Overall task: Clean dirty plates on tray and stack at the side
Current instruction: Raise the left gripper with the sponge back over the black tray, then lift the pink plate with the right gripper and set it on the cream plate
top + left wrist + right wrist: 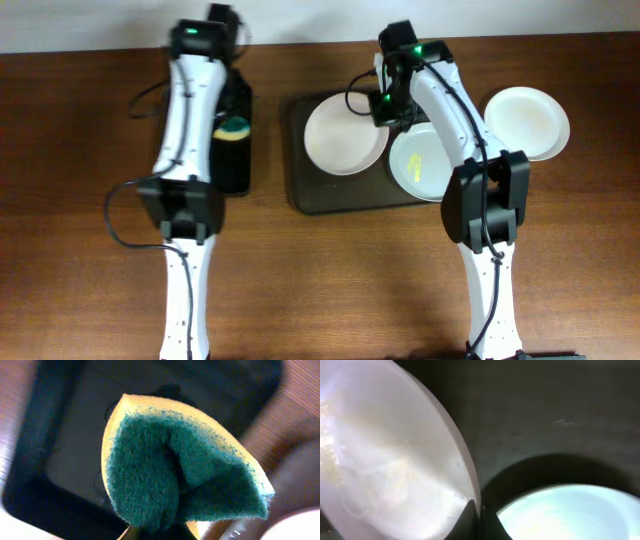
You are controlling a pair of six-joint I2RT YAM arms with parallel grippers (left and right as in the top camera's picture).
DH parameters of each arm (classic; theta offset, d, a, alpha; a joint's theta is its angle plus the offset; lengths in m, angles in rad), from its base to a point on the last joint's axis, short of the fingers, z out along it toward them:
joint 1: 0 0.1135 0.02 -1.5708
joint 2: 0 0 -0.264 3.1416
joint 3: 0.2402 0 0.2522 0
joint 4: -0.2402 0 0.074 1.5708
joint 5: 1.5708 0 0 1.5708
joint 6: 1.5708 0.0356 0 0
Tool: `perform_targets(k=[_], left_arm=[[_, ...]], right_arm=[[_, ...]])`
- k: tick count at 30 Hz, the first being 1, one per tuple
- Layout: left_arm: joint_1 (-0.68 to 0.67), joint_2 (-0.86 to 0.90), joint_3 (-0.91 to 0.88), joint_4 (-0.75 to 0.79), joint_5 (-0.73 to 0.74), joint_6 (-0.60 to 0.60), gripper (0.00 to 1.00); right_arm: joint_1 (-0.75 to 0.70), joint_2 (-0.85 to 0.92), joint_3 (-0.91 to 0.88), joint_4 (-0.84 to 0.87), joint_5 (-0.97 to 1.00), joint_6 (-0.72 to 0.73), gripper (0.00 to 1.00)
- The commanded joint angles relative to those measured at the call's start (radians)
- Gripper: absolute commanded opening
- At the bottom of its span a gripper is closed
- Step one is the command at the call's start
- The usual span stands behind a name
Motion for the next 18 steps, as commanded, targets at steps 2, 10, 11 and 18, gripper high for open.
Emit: perform_targets(k=[2, 10, 11, 18], left_arm=[[0.081, 0.000, 0.017, -0.003, 0.036, 0.111, 0.00], [0.115, 0.001, 0.017, -0.003, 0.036, 0.197, 0.00], [0.116, 0.001, 0.017, -0.004, 0.037, 0.200, 0.00], [0.114, 0.002, 0.016, -0.003, 0.037, 0.199, 0.00]], right_arm=[[0.101, -0.112, 0.121, -0.030, 0.357, -0.059, 0.04], [0.316, -0.124, 0.144, -0.030, 0.924, -0.065, 0.04], [0.340, -0.124, 0.144, -0.031, 0.971, -0.085, 0.04], [0.456, -0.124, 0.144, -0.033, 1.379, -0.111, 0.04]])
